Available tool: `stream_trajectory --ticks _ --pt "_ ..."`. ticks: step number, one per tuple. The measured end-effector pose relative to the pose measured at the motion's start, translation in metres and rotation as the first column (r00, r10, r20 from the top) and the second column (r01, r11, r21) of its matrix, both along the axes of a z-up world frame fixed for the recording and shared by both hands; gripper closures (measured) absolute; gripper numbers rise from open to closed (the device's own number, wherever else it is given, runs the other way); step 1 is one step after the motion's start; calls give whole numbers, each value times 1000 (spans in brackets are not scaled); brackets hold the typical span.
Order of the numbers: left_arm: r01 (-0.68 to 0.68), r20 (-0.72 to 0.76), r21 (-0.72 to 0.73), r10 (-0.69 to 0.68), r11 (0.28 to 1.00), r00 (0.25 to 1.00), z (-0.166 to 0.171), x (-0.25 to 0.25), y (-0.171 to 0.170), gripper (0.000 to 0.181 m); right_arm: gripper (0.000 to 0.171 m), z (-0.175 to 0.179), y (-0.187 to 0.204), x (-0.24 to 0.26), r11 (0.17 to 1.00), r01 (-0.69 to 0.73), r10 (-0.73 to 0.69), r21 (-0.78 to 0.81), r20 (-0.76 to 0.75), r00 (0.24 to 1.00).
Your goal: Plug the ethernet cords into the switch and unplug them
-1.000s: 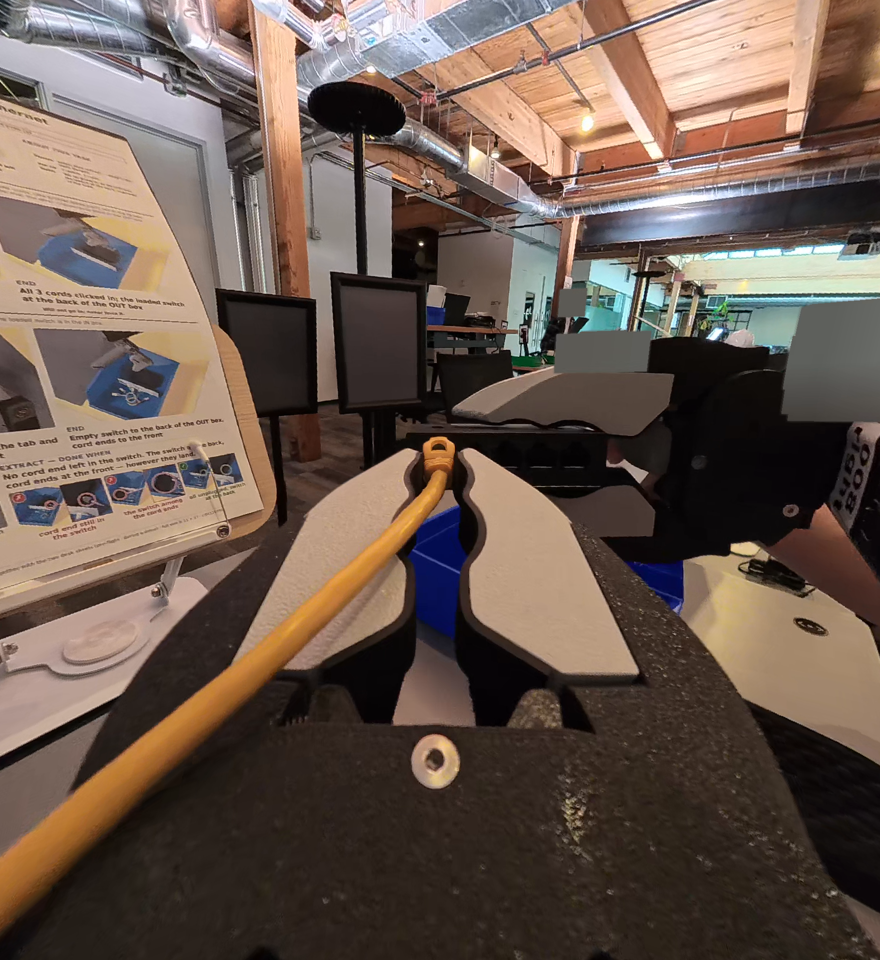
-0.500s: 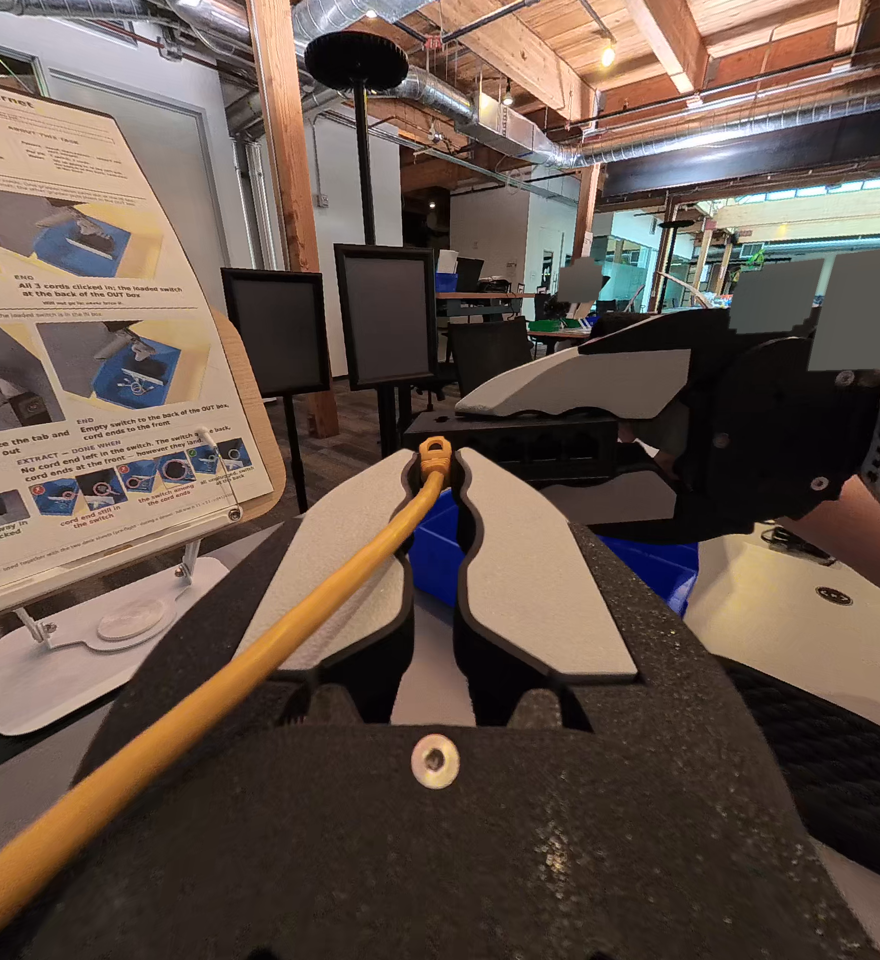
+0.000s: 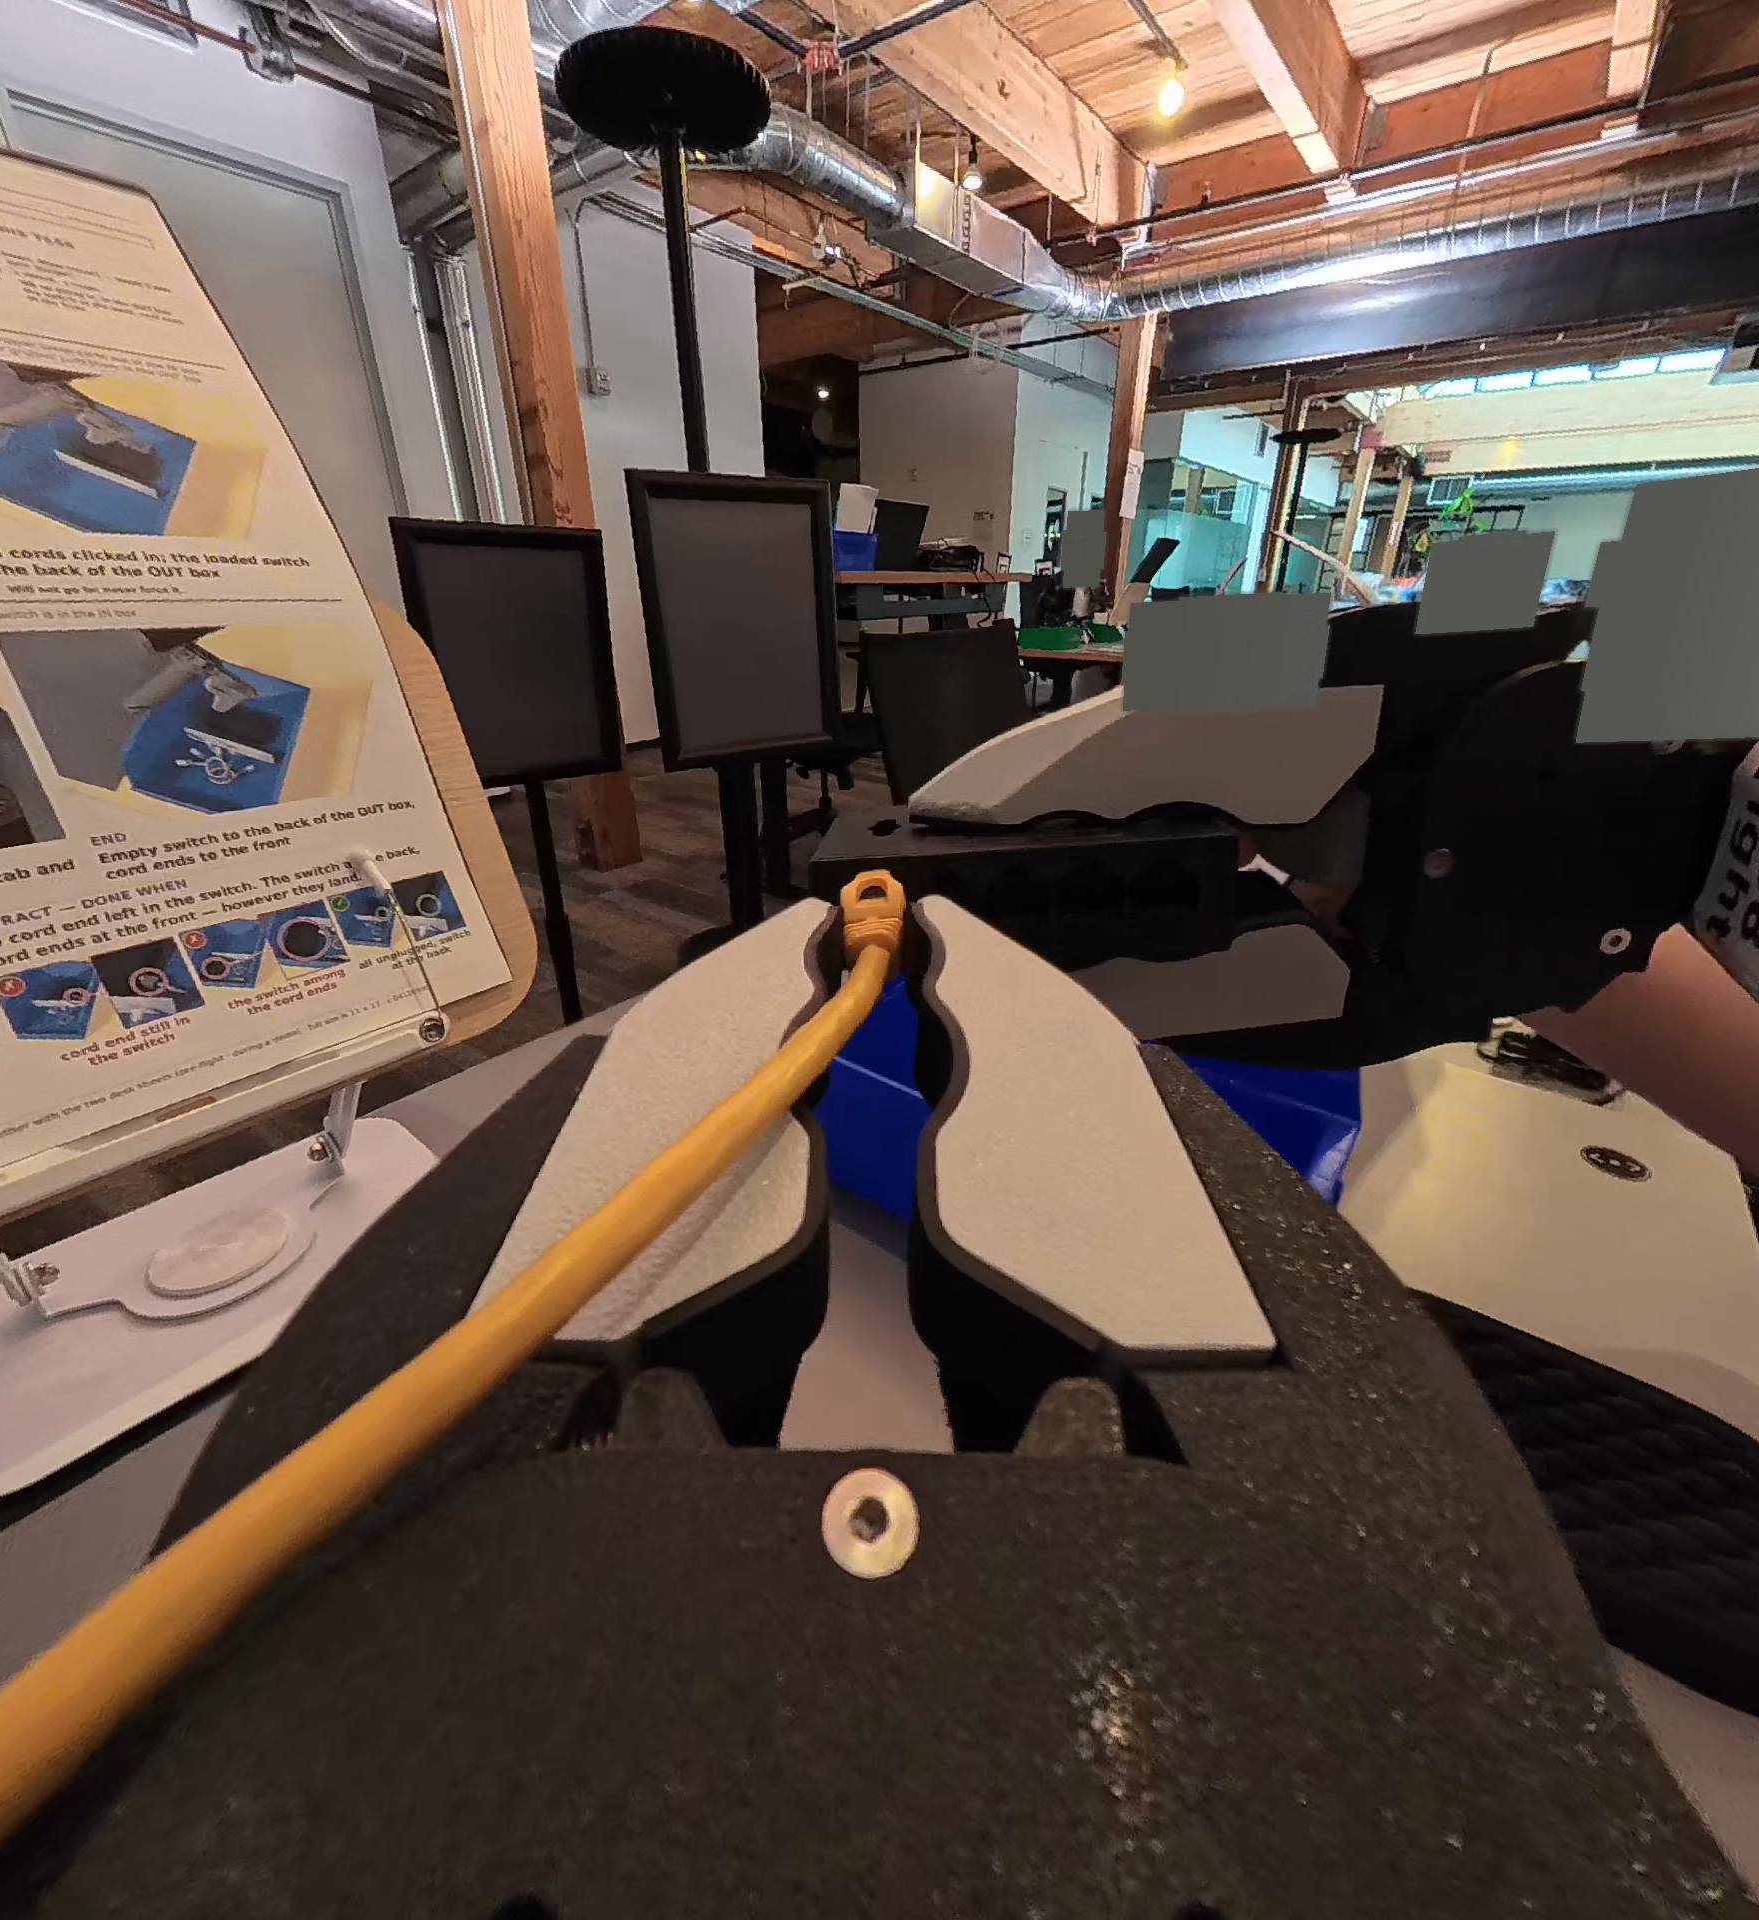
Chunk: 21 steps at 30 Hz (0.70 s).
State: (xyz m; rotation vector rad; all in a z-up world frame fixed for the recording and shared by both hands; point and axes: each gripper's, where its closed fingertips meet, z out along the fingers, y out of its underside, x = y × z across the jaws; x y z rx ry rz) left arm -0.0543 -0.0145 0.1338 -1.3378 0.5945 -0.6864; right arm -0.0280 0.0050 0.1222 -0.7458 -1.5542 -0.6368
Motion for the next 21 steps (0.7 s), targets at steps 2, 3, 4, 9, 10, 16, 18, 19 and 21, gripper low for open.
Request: stream_trajectory --ticks 2,3,4,9,10,16,18,19,21 --pt "-5 3 16 5 1000 1000 4 -2 -2 170 142 4 0 -1 1000 -20 20 20 -34 999" --pt "-8 -2 20 8 1000 1000 5 -2 -3 170 142 4 1 -1 1000 -18 19 18 -45 999" --pt "-8 -8 26 8 1000 1000 6 -3 -4 170 141 5 0 -1 999 -28 30 27 -55 998" --pt "-5 -29 46 6 999 1000 8 -3 -8 170 141 11 -5 0 997 -58 62 47 -98 993" --pt "-5 -31 47 6 999 1000 8 -2 -8 170 138 12 -4 0 998 -53 57 44 -106 993" --pt "-13 -32 62 15 998 999 10 -2 -9 170 136 13 0 3 1000 -18 20 21 -112 993" --pt "-25 -35 73 28 997 999 10 -3 -9 170 141 9 1 3 1000 -3 3 -1 -95 995" --pt "-33 -36 77 36 996 999 10 -4 -9 170 142 9 2 3 1000 11 -11 -5 -89 996" --pt "-37 -26 82 39 996 999 11 -3 -9 170 142 10 -1 3 1000 9 -8 10 -83 997"
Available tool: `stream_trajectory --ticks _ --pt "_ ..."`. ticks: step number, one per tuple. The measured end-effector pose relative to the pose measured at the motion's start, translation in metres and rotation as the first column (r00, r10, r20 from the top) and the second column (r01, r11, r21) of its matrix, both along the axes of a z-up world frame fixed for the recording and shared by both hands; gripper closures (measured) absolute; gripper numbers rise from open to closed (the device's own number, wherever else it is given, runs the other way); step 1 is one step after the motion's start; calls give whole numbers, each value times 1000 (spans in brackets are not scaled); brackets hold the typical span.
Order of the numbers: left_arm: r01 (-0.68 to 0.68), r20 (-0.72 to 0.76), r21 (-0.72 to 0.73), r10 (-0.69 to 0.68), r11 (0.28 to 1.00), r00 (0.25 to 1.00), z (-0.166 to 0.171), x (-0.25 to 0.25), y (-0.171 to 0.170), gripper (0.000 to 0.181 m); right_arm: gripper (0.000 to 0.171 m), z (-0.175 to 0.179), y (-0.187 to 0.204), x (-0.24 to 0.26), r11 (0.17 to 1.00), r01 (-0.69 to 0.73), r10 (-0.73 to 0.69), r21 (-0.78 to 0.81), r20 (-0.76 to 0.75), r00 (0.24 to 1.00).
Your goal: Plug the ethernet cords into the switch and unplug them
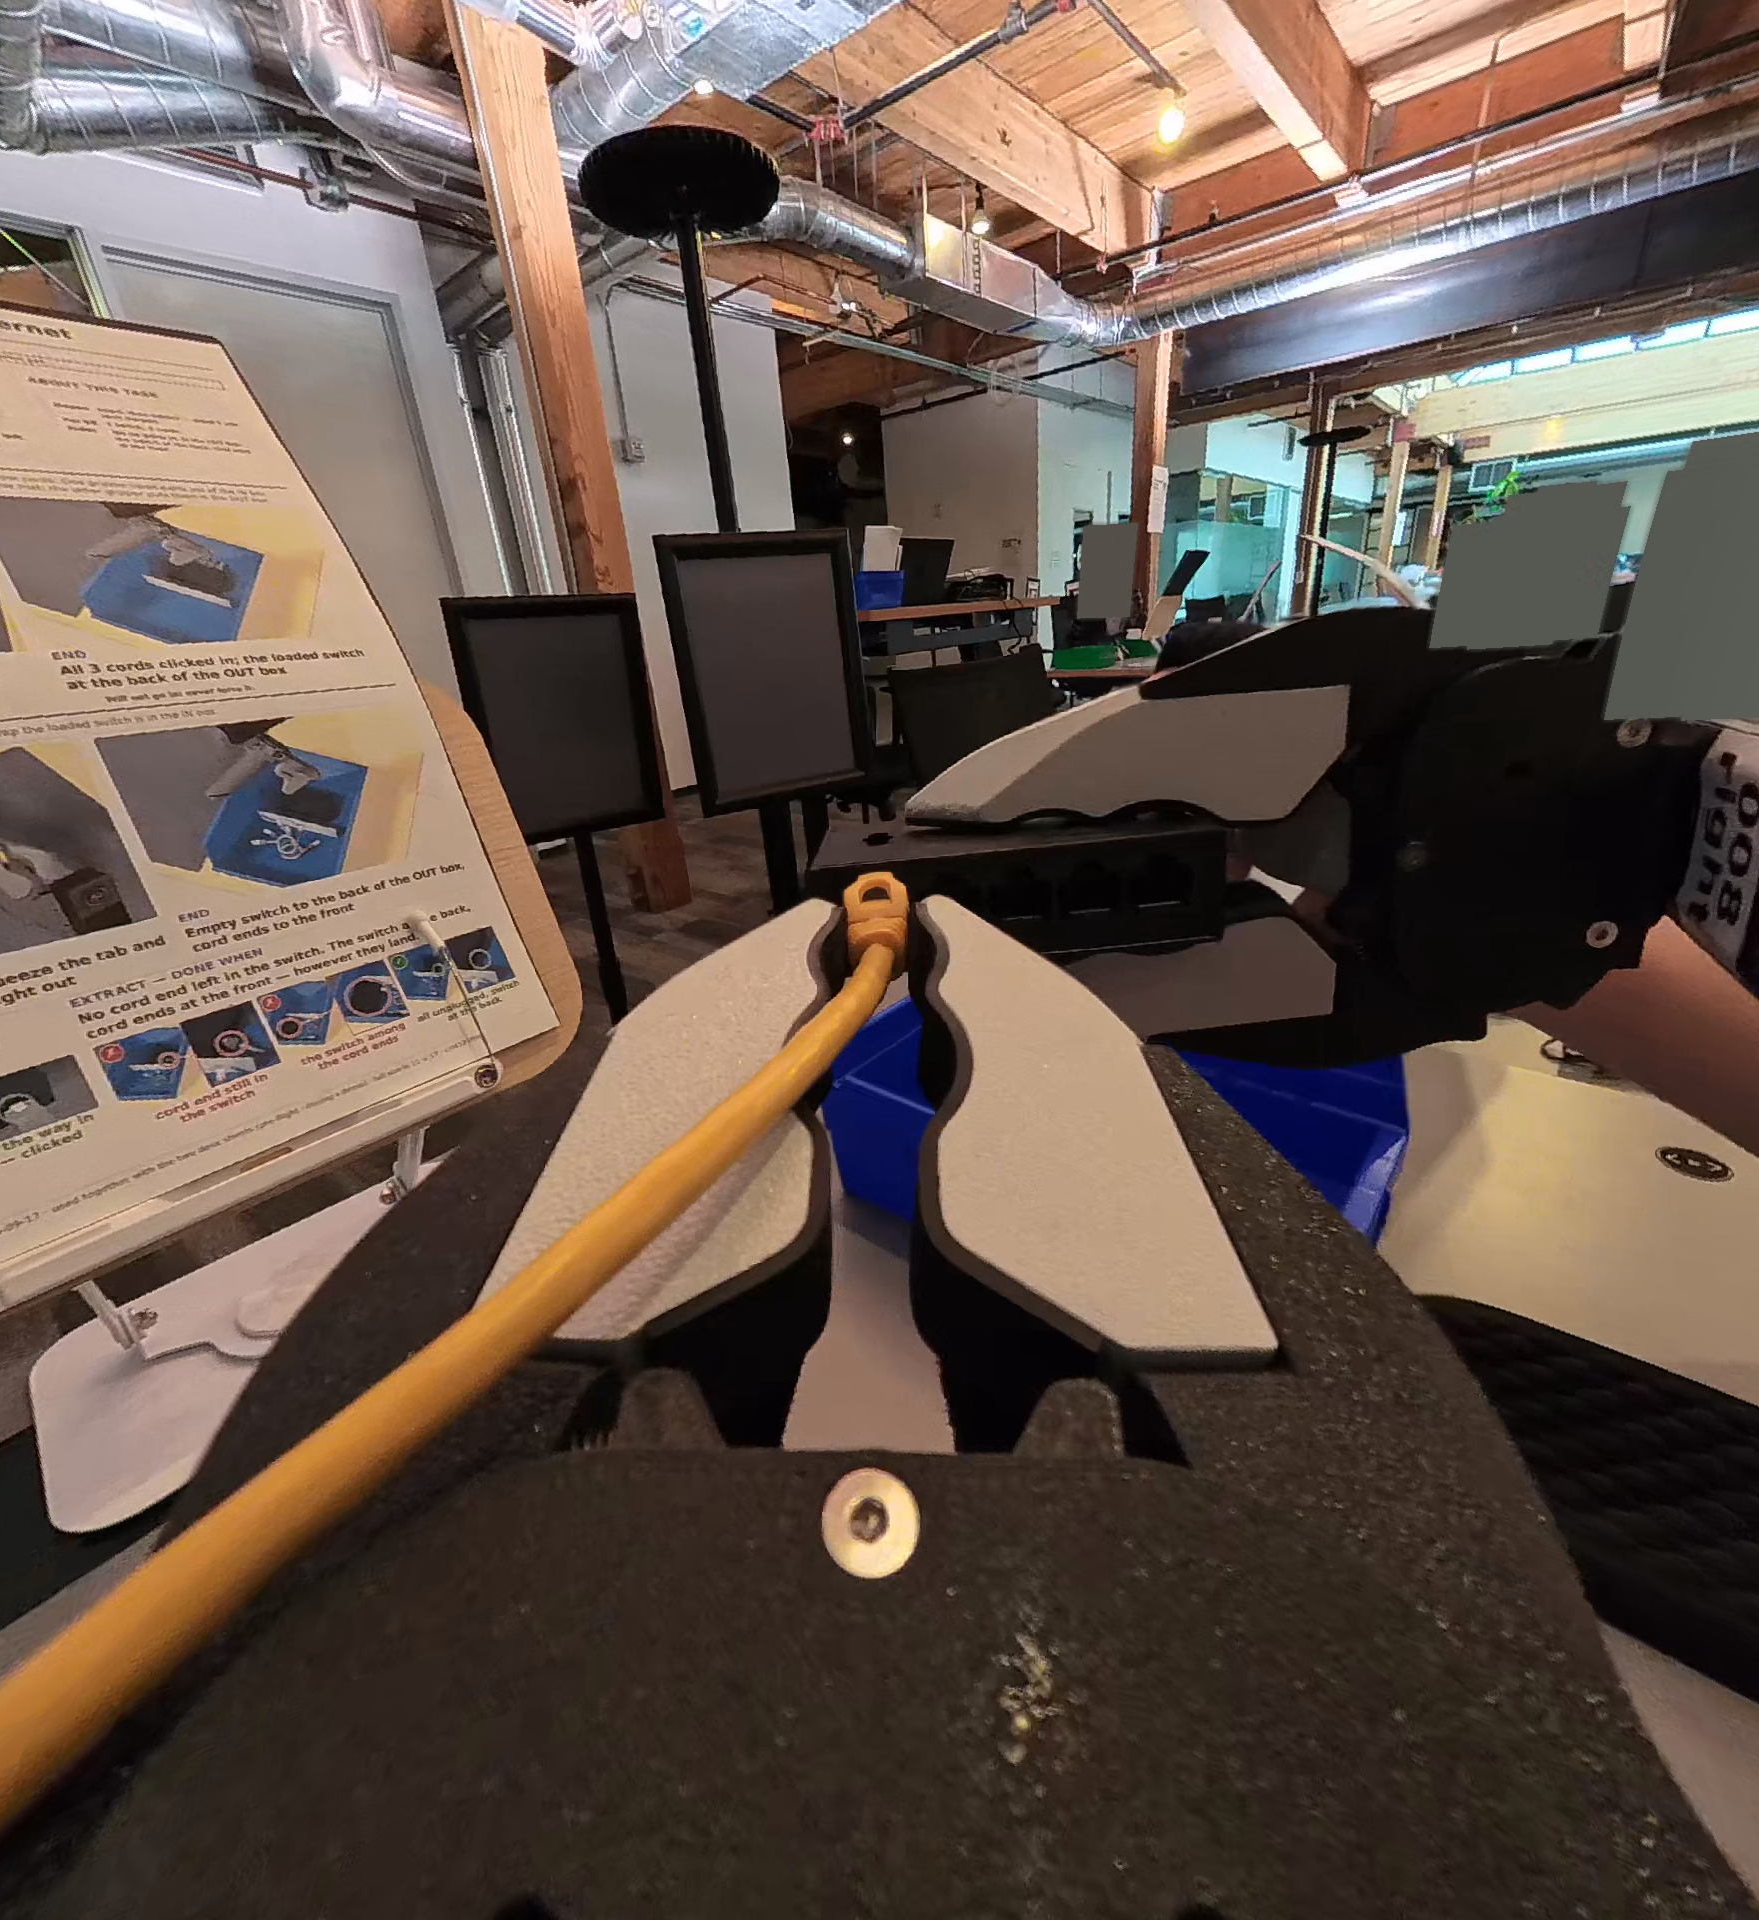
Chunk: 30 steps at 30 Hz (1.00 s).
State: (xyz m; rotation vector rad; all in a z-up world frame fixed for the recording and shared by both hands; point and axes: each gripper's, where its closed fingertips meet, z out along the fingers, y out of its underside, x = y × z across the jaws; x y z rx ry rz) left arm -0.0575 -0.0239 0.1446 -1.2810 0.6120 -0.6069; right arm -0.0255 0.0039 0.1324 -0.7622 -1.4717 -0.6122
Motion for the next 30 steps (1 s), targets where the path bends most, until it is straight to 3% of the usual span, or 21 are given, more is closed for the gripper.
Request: stream_trajectory --ticks 18,30 --pt "86 60 -43 -83 995 995 -1 6 -3 170 143 5 -16 0 991 -92 84 94 82 993" --pt "-5 65 39 3 999 998 6 0 -4 170 141 12 -5 -1 997 -42 42 63 2 999"
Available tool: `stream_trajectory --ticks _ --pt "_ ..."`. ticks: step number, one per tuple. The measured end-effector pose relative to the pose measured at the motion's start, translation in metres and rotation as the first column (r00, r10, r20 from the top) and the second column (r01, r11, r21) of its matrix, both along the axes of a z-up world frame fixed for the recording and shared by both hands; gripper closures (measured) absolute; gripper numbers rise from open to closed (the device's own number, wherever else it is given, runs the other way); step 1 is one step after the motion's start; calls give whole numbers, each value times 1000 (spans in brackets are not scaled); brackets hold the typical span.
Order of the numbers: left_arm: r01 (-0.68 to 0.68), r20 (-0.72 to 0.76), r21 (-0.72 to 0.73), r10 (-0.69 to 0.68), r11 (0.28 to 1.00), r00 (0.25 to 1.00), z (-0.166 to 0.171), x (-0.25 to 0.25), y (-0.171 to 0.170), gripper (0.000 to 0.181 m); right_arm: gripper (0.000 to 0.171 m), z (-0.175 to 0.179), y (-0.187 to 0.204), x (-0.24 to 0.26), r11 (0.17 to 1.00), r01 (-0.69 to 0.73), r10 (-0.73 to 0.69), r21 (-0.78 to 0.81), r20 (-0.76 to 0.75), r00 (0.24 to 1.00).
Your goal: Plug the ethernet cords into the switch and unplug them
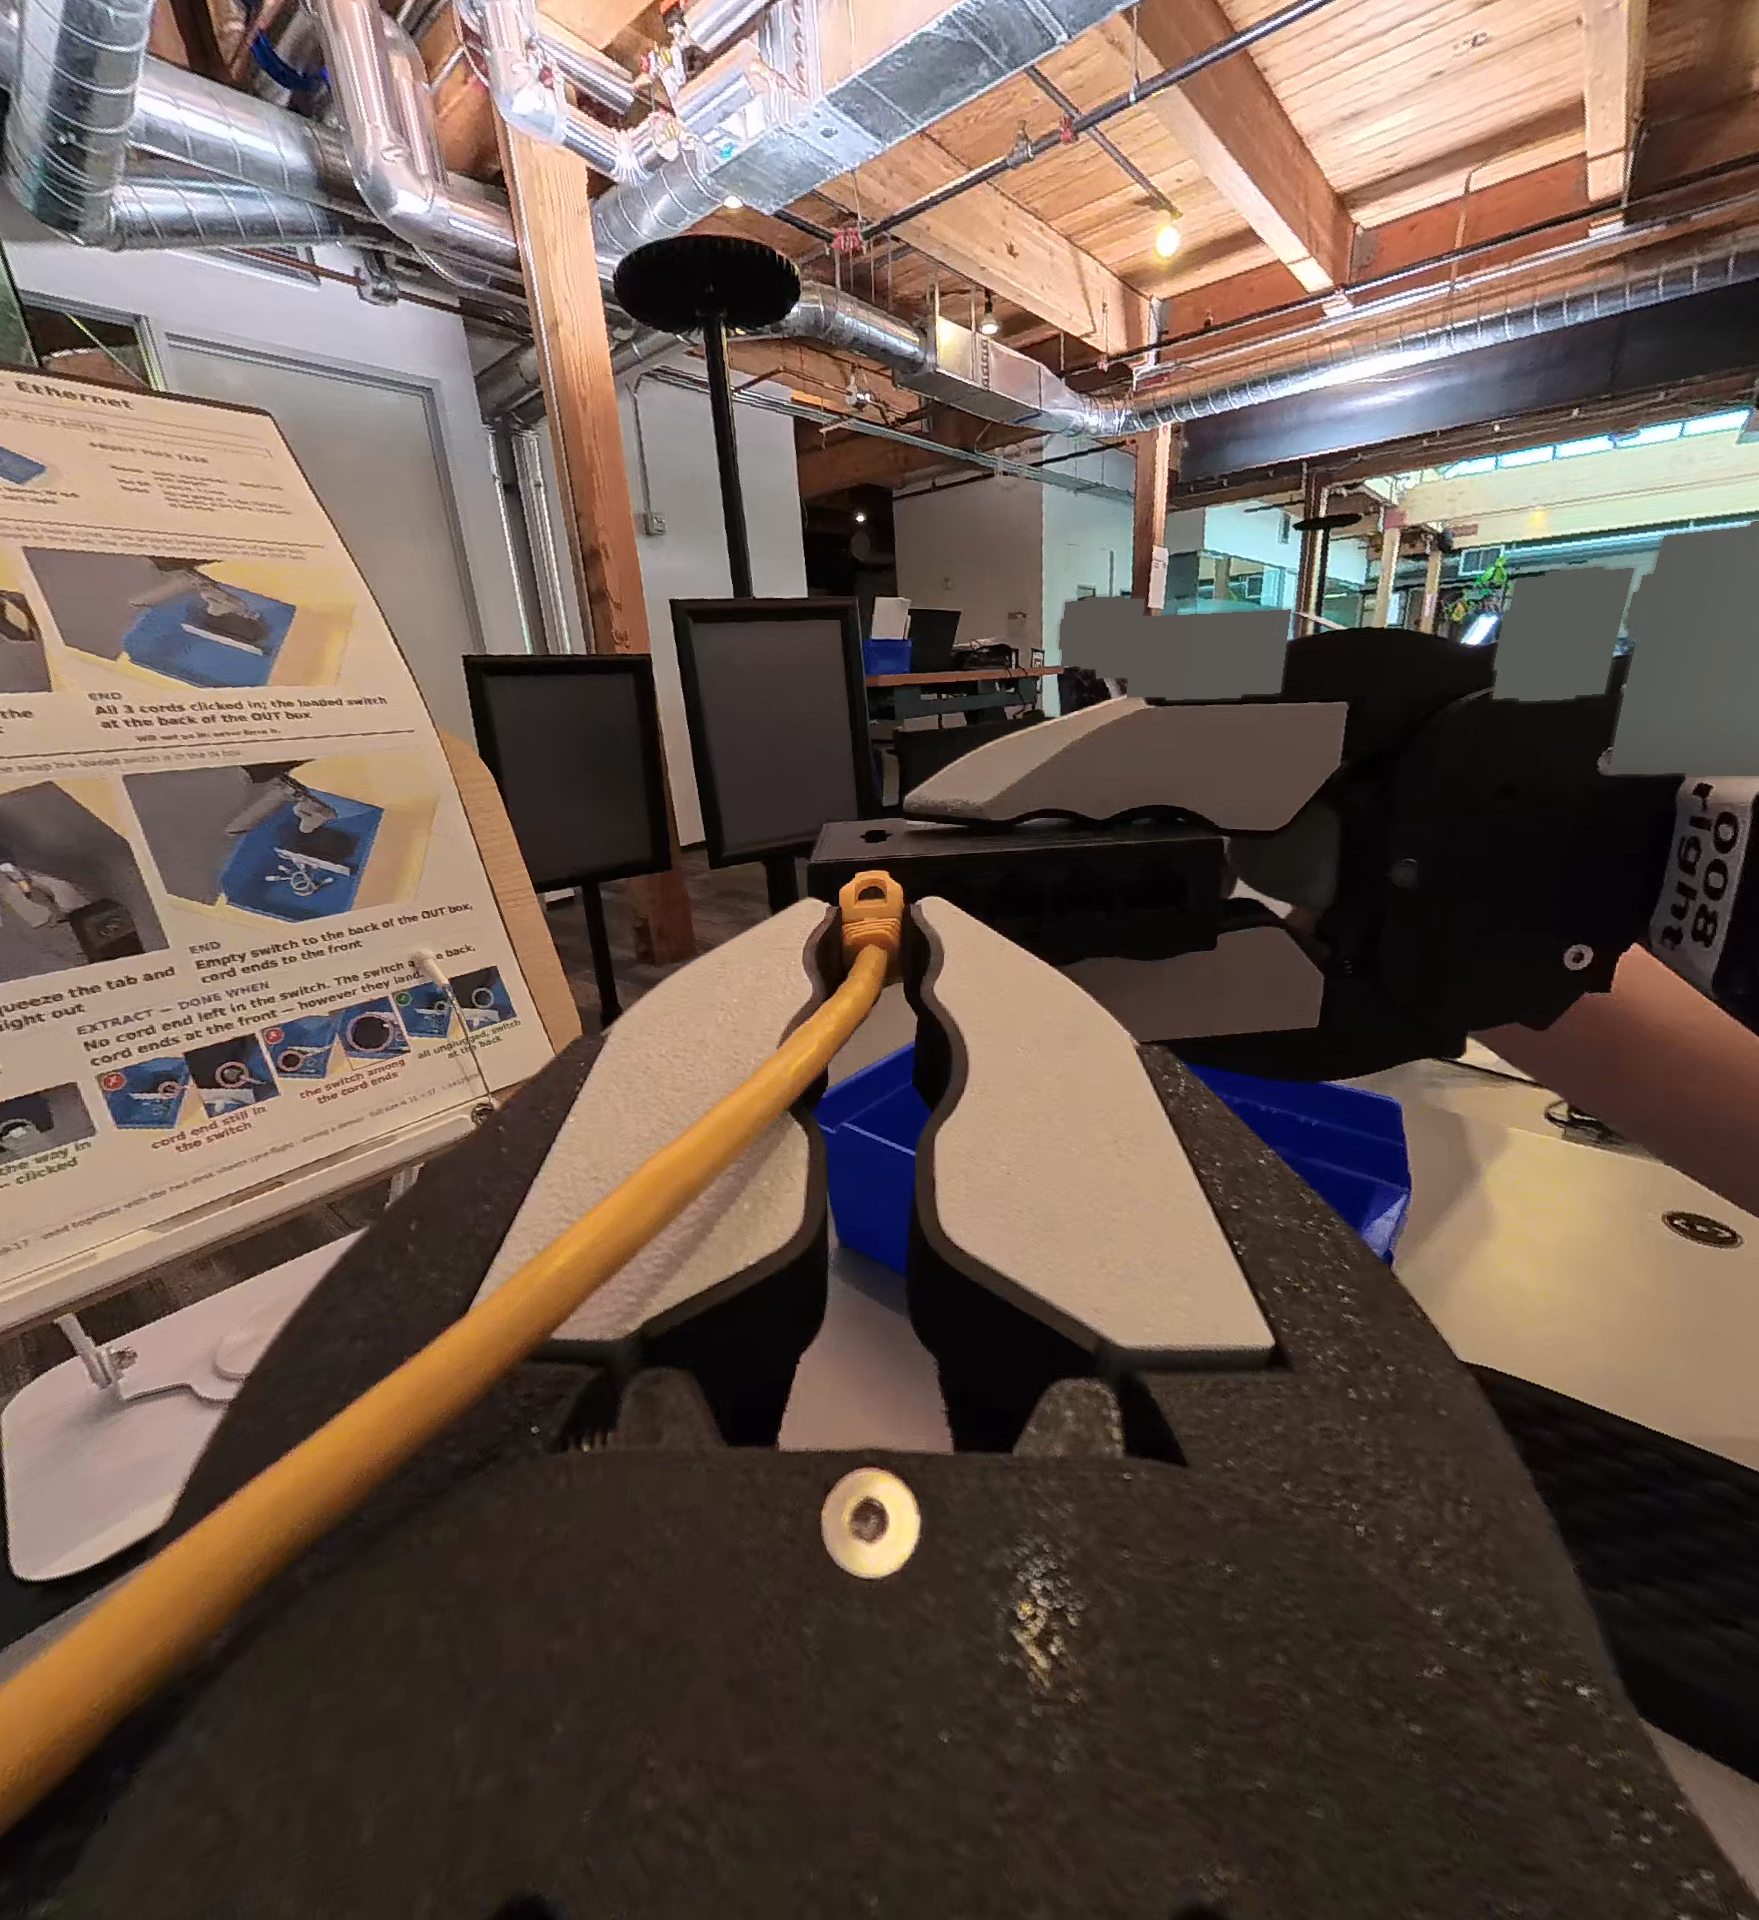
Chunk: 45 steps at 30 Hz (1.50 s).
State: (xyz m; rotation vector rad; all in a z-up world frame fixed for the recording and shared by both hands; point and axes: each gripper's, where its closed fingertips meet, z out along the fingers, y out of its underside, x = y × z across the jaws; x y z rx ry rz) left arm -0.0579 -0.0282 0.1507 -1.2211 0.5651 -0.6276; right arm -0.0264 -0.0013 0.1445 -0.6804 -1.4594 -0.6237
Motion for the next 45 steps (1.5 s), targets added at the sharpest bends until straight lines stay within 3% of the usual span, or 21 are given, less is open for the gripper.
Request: stream_trajectory --ticks 18,30,45 --pt "-85 14 59 84 995 996 5 -5 -3 170 131 9 5 2 994 79 -87 -79 -108 990" --pt "-87 -11 52 88 995 996 2 -2 -4 170 142 5 -2 2 990 81 -86 117 42 995" --pt "36 49 -13 -35 999 998 -2 4 -4 170 143 -2 -16 0 996 -17 6 92 119 993"
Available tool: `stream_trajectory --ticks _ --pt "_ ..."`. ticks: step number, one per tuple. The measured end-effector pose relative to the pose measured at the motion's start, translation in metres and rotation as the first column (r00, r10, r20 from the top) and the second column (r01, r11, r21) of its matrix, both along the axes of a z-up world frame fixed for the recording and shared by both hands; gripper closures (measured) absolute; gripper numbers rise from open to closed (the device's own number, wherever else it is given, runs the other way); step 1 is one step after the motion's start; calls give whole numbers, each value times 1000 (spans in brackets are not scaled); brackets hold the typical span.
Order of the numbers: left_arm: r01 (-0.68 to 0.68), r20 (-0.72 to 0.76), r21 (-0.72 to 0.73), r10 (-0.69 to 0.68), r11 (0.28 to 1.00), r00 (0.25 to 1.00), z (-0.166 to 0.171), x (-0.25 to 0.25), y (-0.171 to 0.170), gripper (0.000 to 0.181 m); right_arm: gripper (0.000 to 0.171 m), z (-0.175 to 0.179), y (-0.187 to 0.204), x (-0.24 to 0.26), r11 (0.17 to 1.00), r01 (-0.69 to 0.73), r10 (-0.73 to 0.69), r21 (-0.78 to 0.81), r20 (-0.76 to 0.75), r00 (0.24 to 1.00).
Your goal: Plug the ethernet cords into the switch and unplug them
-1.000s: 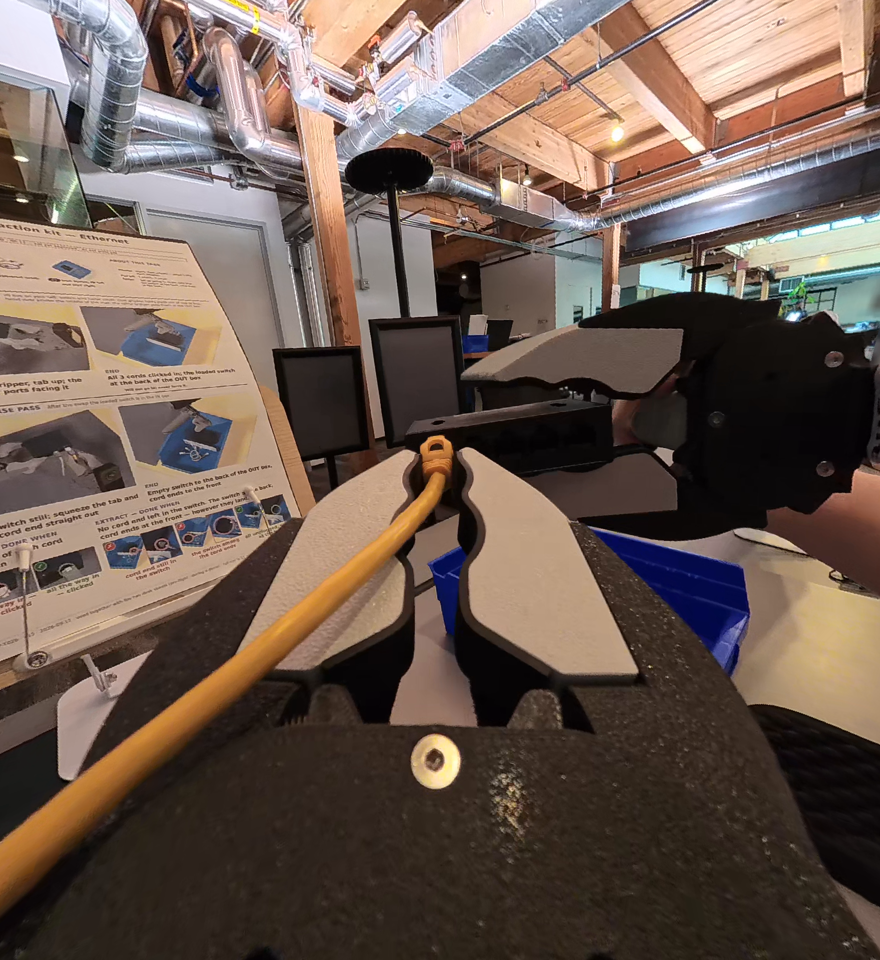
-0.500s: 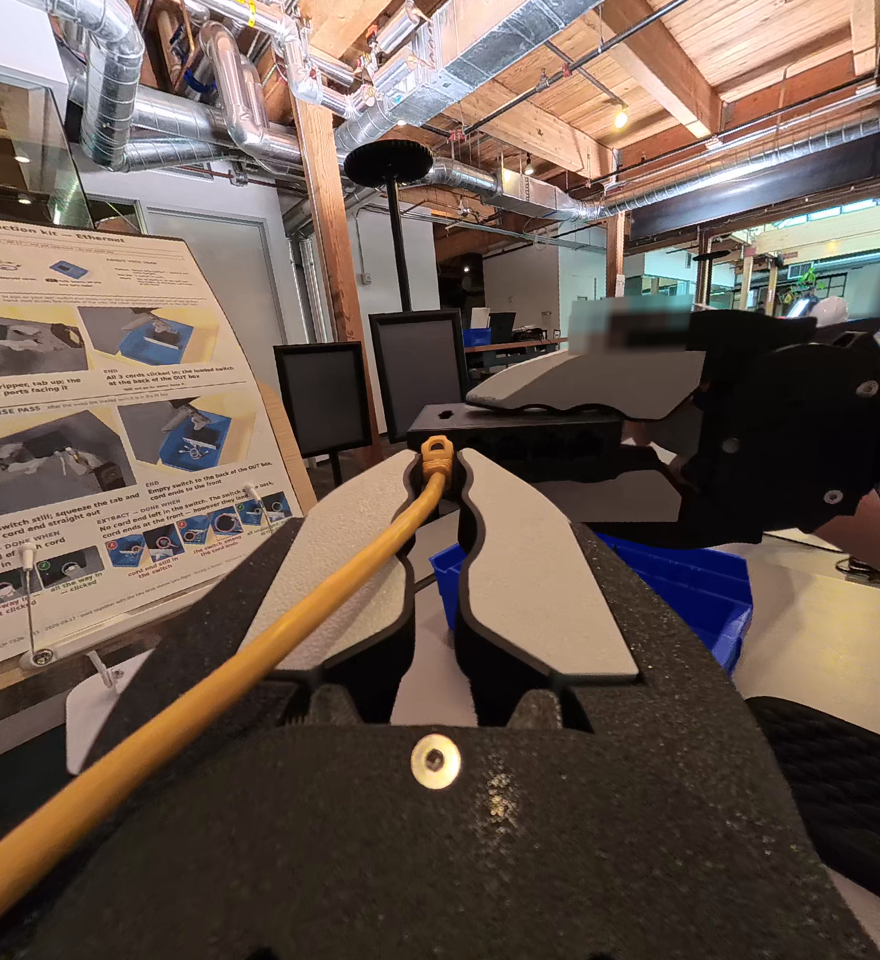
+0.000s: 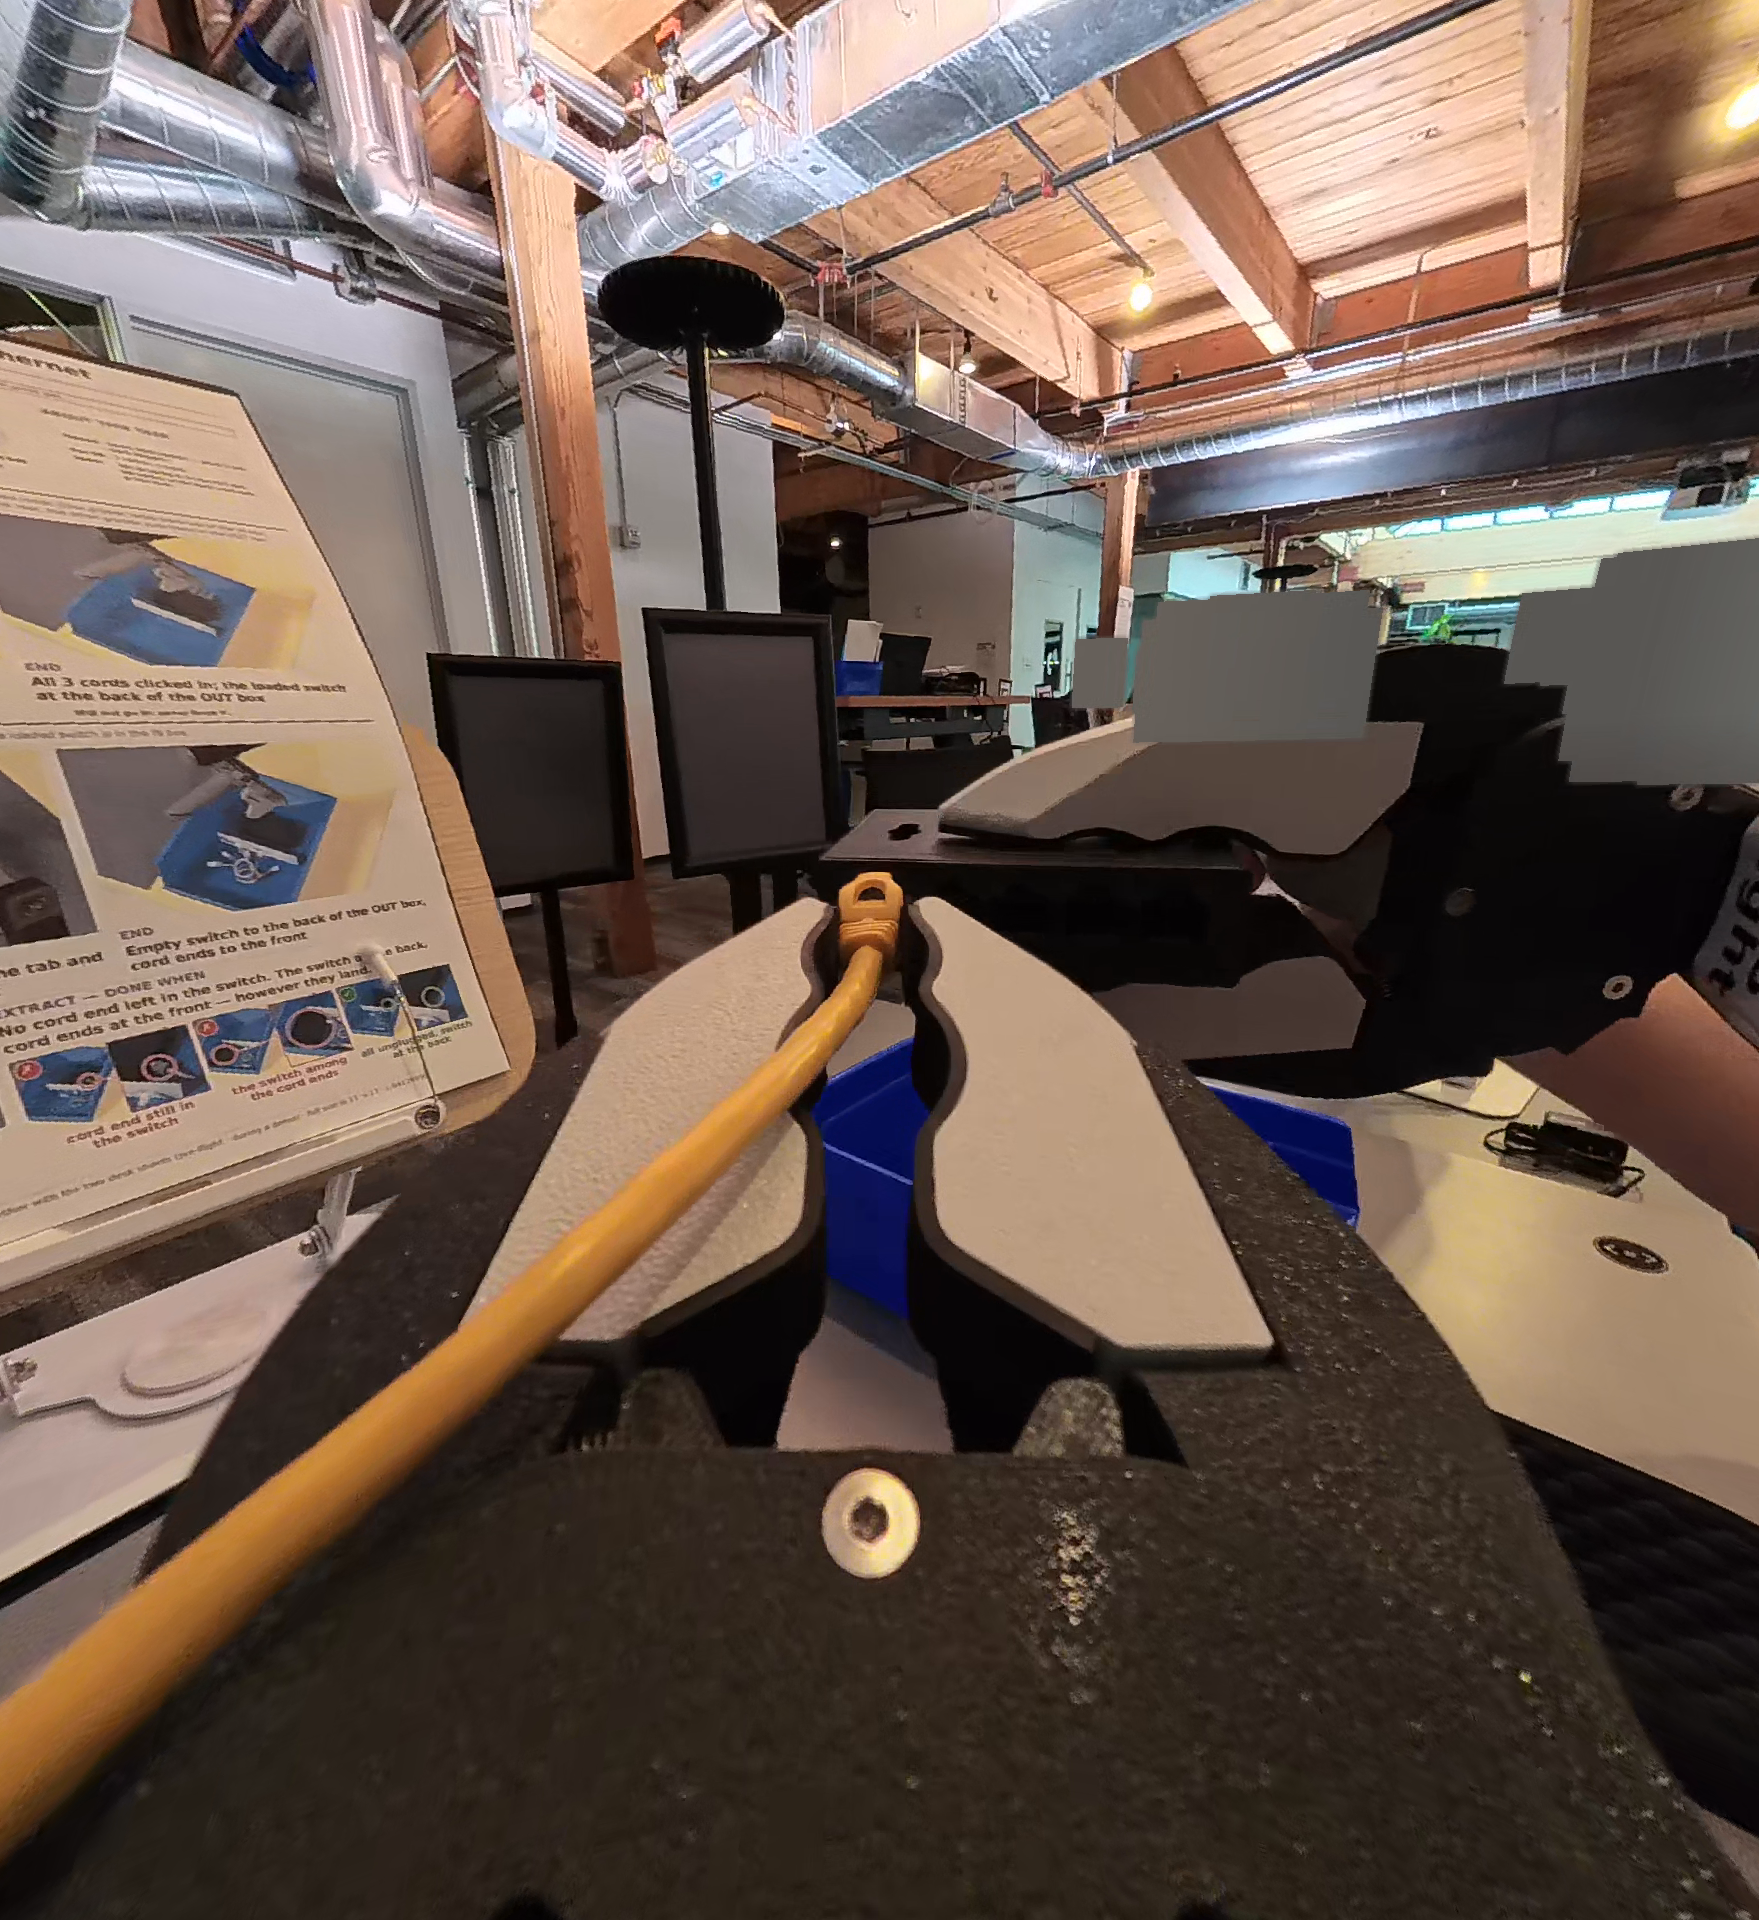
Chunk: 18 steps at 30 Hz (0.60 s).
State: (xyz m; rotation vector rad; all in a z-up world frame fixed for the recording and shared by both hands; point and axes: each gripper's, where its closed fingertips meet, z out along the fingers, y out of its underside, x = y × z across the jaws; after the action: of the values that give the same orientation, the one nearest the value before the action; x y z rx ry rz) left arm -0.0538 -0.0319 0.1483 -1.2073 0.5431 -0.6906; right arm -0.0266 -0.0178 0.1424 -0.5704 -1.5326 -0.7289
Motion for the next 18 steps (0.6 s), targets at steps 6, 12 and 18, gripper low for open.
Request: stream_trajectory --ticks 6,12,18 --pt "-23 7 35 23 999 1000 3 -1 -2 170 143 5 6 3 998 64 -63 12 -28 998" --pt "-59 -16 64 61 996 998 6 -1 -6 170 138 2 5 -1 998 49 -48 39 -41 998" --pt "-62 -4 62 62 996 998 7 -4 -5 170 136 5 8 -2 995 90 -87 41 -74 993"
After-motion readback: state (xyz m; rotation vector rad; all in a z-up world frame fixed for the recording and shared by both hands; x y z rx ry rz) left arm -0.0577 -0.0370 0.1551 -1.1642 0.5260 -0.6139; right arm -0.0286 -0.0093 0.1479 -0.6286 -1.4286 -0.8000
